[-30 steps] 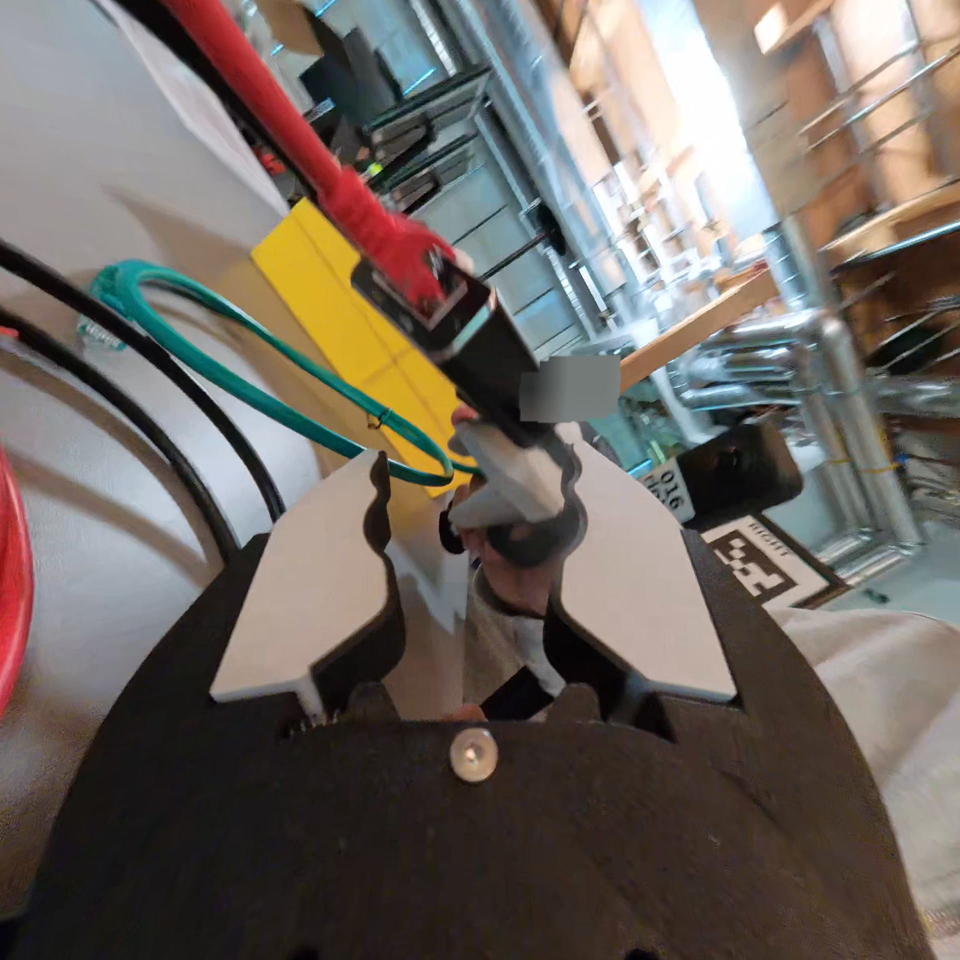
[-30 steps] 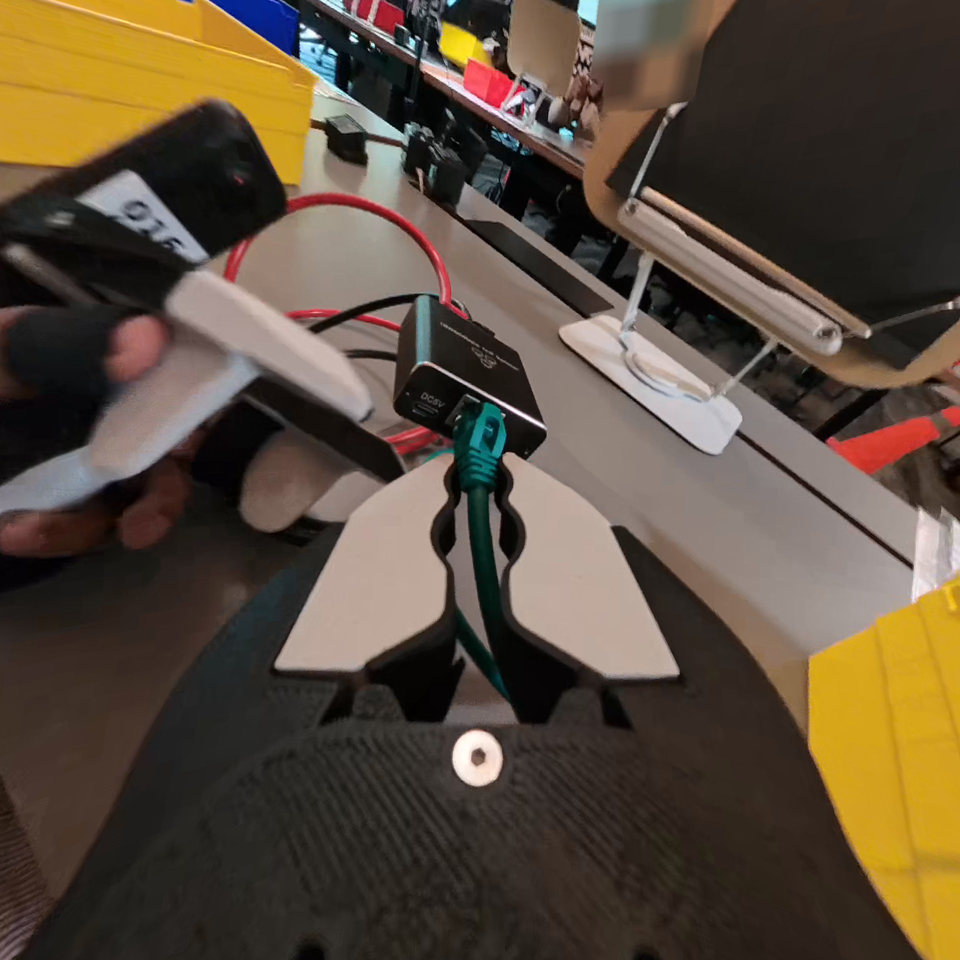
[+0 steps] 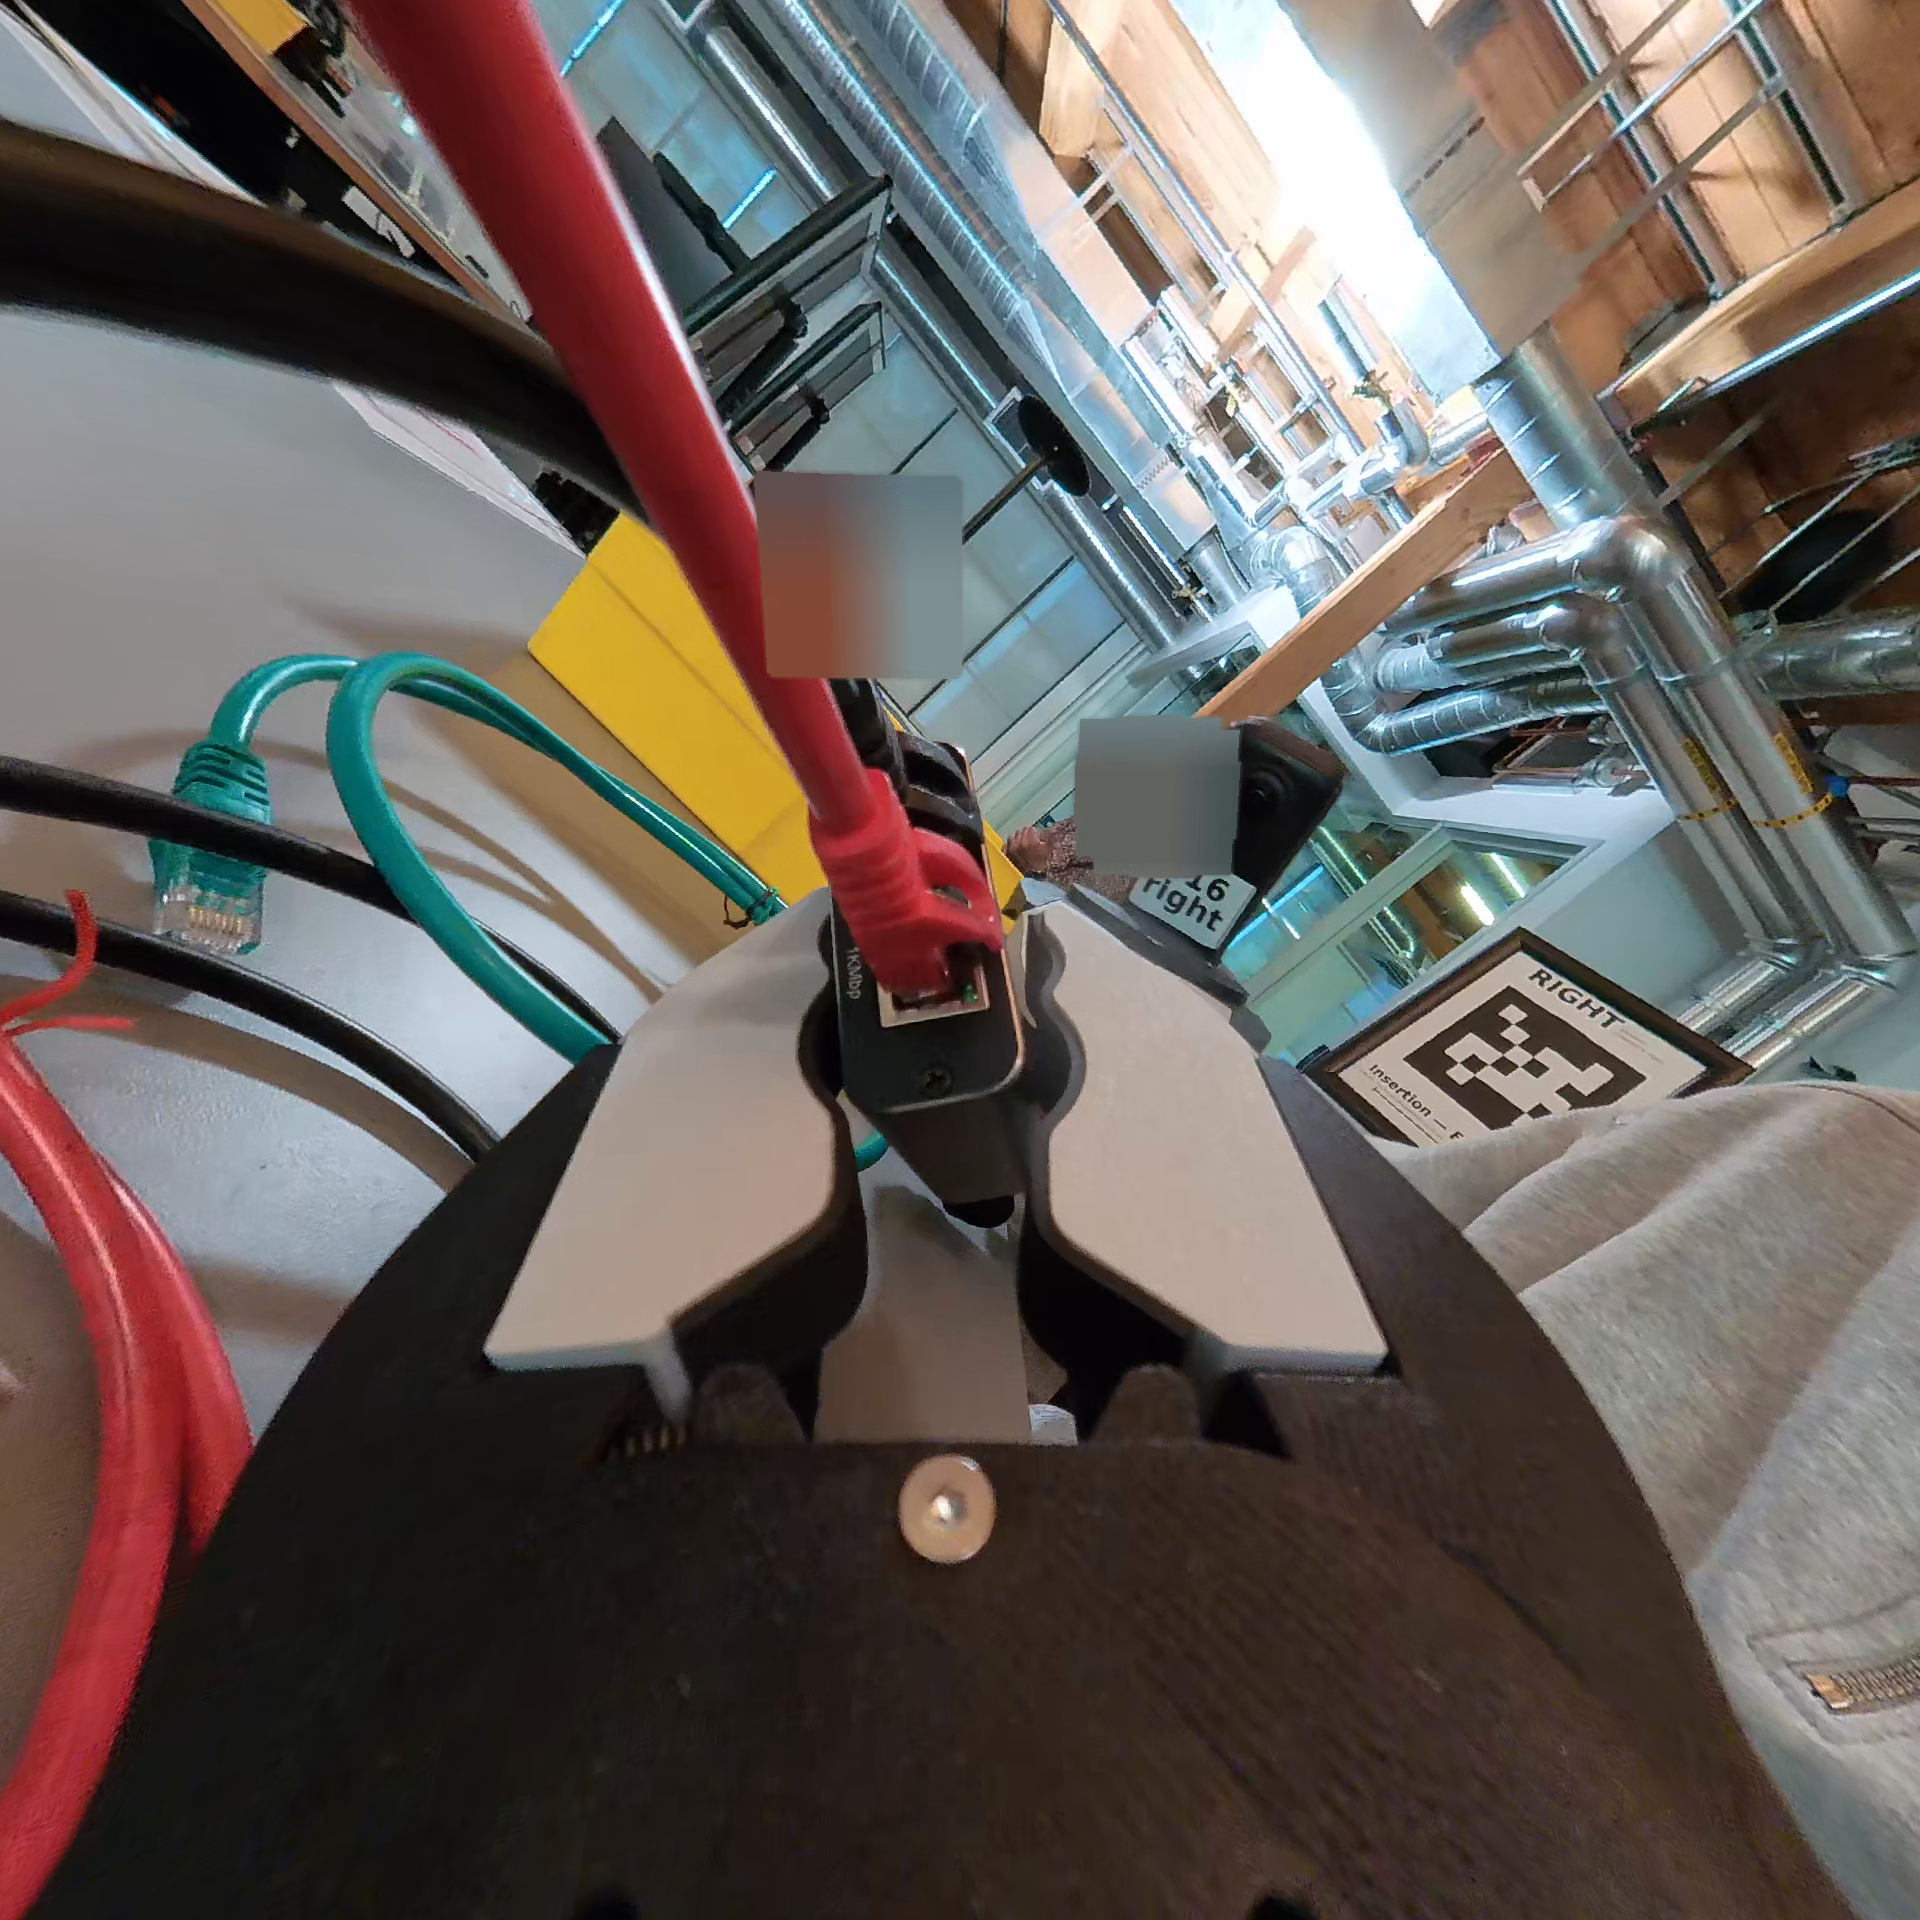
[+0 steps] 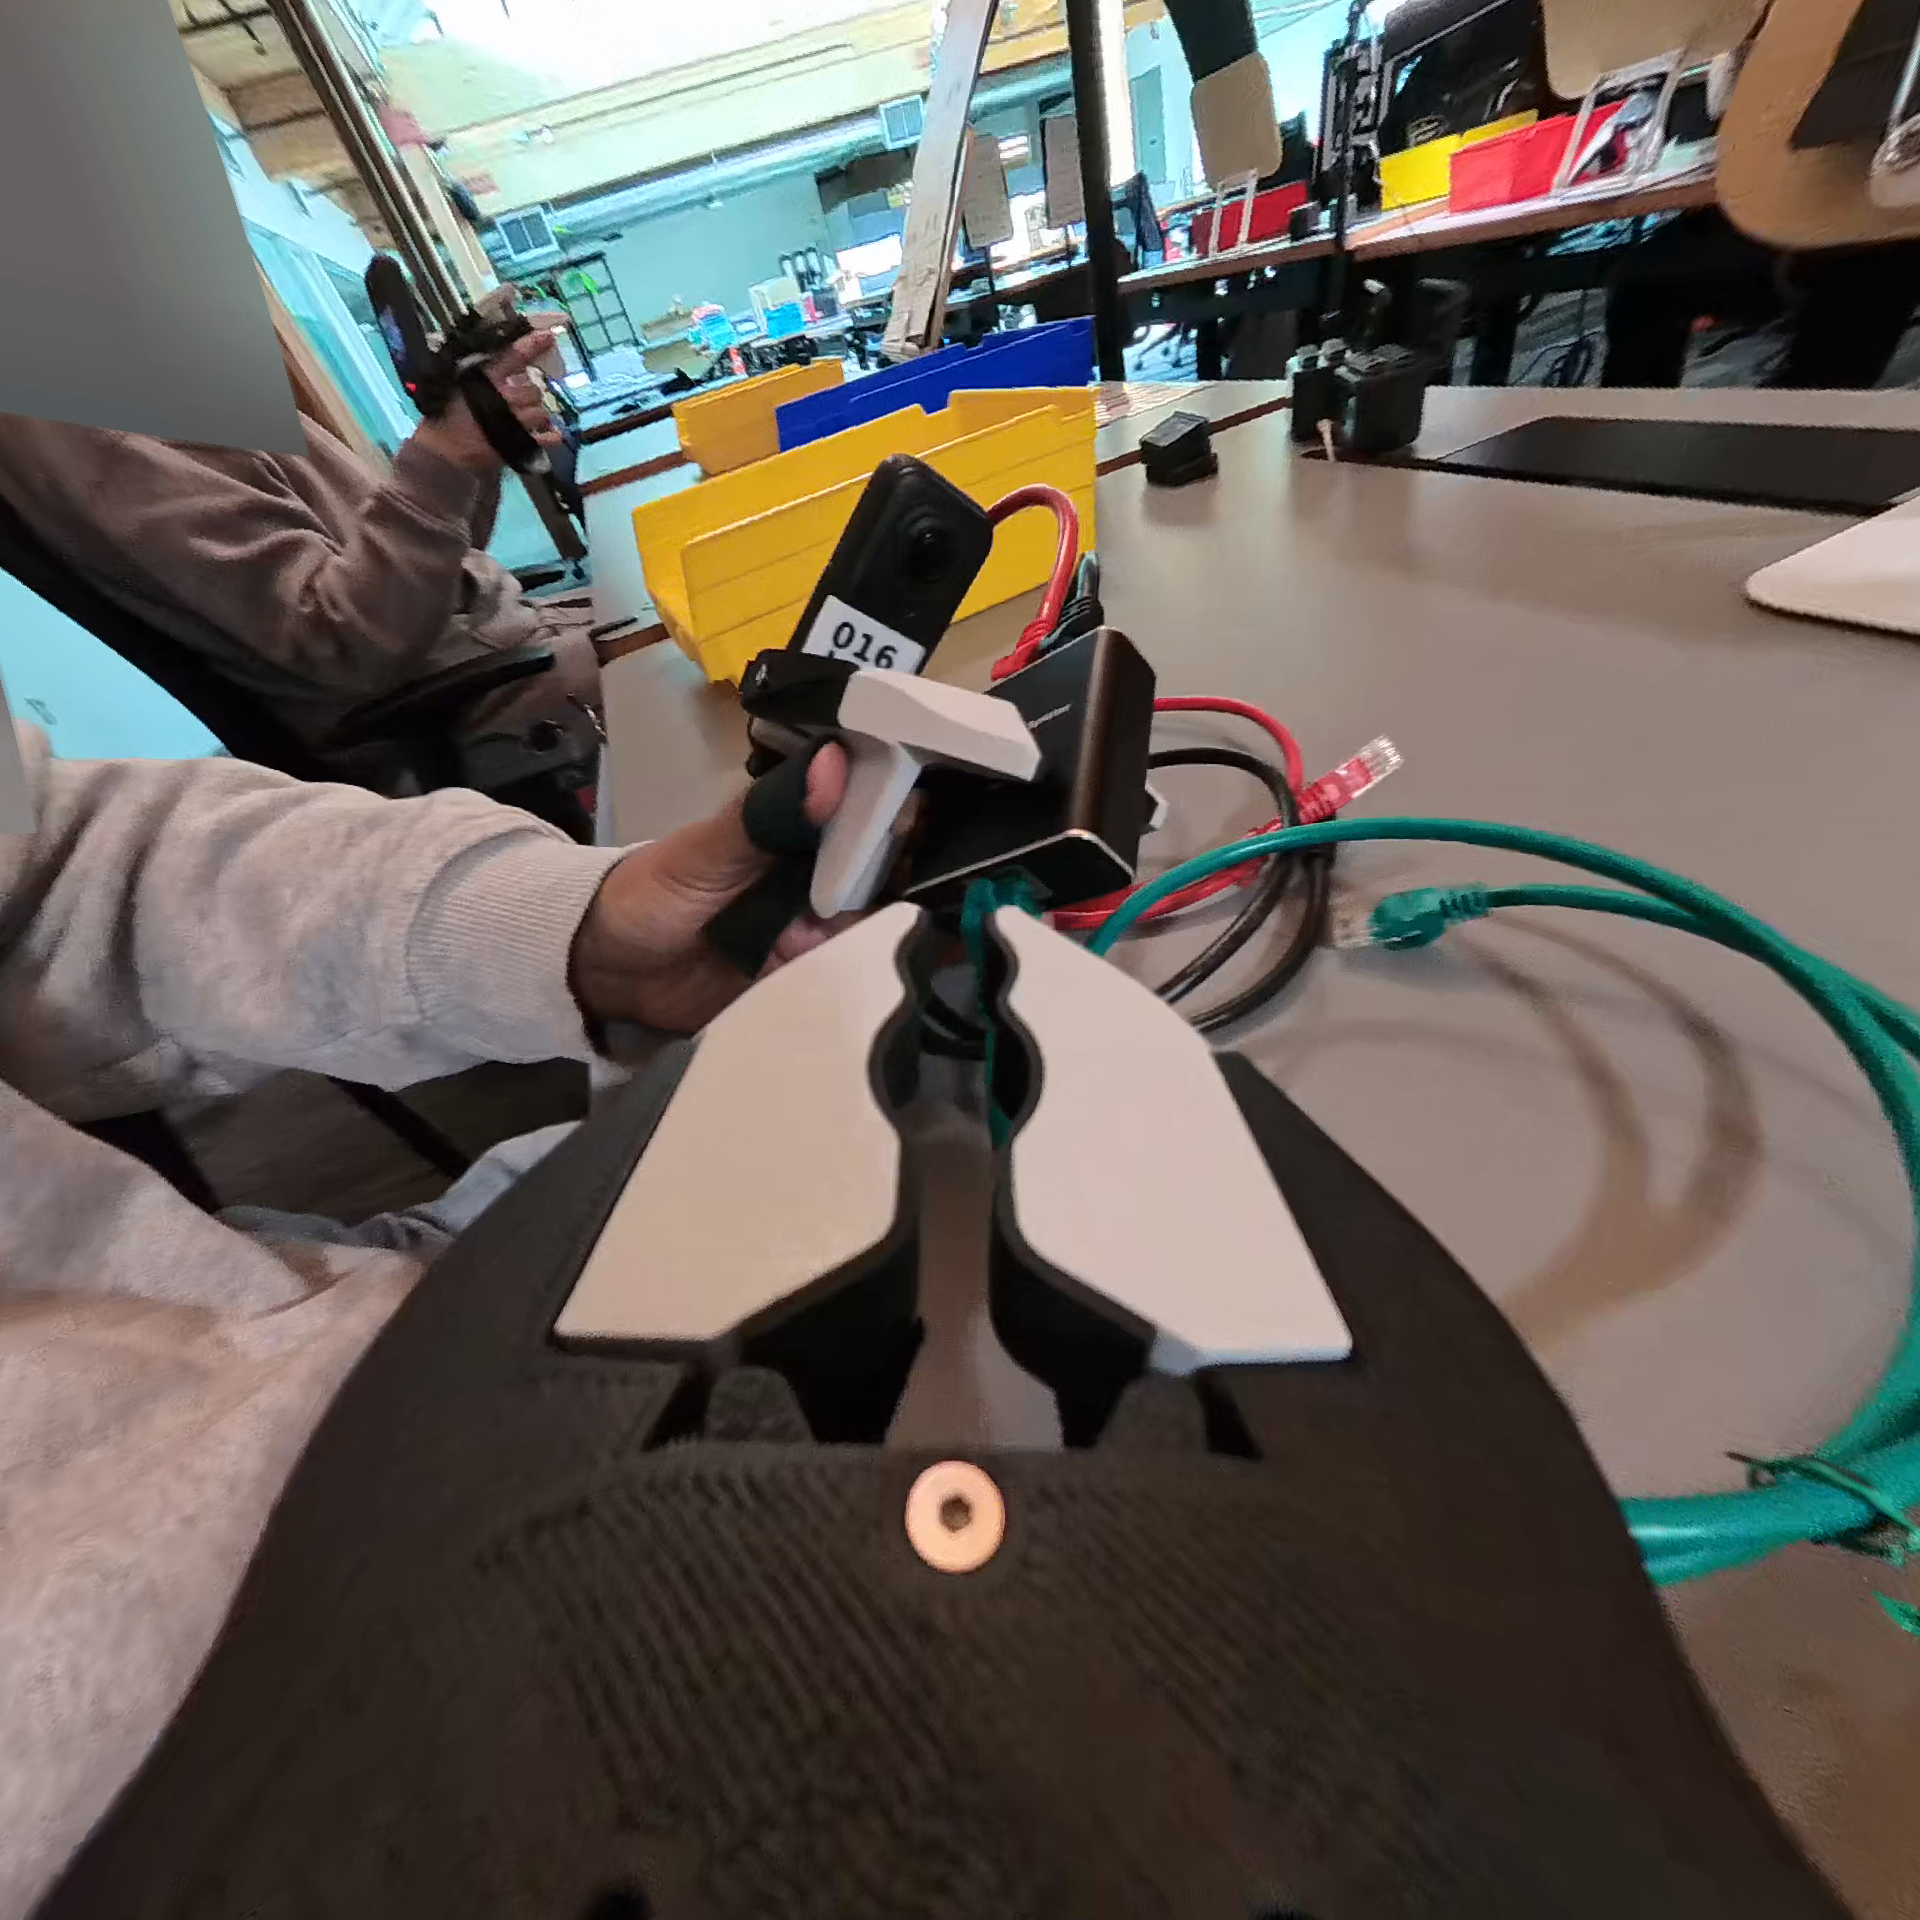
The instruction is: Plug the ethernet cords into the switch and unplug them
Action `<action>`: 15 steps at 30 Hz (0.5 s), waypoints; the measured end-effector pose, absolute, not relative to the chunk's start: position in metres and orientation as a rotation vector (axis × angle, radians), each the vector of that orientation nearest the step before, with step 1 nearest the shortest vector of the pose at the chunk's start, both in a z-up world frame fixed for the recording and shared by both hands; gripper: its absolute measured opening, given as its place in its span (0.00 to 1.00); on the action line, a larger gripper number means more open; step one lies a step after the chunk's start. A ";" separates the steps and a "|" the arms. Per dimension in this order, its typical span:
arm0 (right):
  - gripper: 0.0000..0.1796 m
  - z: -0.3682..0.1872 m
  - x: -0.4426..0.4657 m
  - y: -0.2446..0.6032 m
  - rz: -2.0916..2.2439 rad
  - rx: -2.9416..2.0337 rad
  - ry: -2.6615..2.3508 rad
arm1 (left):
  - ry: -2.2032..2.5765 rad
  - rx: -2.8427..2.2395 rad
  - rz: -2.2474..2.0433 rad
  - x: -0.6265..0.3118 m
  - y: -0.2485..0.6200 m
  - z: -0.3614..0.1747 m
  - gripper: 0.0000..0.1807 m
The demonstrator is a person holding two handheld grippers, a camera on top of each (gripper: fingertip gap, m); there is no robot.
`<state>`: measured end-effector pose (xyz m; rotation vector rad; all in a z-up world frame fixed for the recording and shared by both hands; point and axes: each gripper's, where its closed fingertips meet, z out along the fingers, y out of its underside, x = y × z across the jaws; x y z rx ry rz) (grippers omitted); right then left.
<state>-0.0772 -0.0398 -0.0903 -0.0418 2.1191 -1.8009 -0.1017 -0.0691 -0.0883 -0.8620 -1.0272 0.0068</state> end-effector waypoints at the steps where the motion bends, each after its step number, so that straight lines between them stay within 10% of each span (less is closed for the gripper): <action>1: 0.04 -0.090 -0.077 -0.039 -1.791 -0.032 2.102 | -1.022 -0.870 0.007 -0.101 -0.068 -0.088 0.17; 15: 0.10 -0.102 -0.072 -0.032 -1.471 0.105 1.882 | -0.944 -1.055 0.011 -0.094 -0.040 -0.087 0.17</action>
